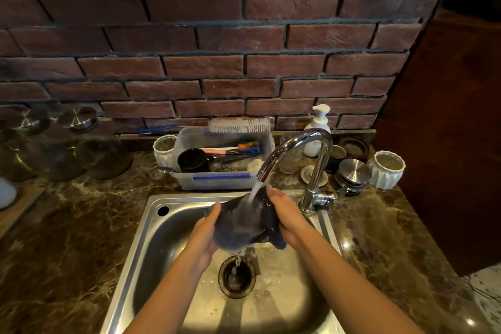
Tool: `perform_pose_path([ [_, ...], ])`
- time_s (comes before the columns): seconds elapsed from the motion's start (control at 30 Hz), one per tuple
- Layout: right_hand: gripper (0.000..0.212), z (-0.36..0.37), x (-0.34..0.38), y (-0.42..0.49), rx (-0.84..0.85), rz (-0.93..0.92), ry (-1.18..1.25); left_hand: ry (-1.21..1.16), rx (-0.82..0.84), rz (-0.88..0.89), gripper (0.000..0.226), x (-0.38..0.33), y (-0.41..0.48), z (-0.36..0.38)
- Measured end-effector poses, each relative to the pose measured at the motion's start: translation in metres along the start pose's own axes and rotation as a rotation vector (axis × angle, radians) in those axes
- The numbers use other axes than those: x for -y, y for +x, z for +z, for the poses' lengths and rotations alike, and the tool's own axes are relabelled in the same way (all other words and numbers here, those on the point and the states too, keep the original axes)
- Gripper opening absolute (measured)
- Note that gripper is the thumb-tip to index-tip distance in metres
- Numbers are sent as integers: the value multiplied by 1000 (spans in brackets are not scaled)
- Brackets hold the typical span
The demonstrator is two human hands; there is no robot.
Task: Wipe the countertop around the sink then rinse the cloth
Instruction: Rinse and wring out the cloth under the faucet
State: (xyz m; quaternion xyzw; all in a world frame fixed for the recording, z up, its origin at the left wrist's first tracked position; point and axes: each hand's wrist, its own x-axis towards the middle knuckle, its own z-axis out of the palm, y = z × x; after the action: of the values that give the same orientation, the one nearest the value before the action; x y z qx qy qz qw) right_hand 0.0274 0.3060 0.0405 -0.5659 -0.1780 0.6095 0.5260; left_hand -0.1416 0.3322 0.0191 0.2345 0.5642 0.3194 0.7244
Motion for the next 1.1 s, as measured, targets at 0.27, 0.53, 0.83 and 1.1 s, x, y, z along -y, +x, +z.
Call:
perform_pose_path([
  [0.27, 24, -31, 18, -9, 49, 0, 146, -28, 142, -39, 58, 8, 7, 27],
  [0.53, 25, -26, 6, -16, 174, 90, 152, 188, 20, 84, 44, 9, 2, 50],
  [0.83, 18, -17, 2, -7, 21, 188, 403, -92, 20, -89, 47, -4, 2, 3],
  [1.1, 21, 50, -18, -4, -20, 55, 59, -184, -8, -34, 49, -2, 11, -16],
])
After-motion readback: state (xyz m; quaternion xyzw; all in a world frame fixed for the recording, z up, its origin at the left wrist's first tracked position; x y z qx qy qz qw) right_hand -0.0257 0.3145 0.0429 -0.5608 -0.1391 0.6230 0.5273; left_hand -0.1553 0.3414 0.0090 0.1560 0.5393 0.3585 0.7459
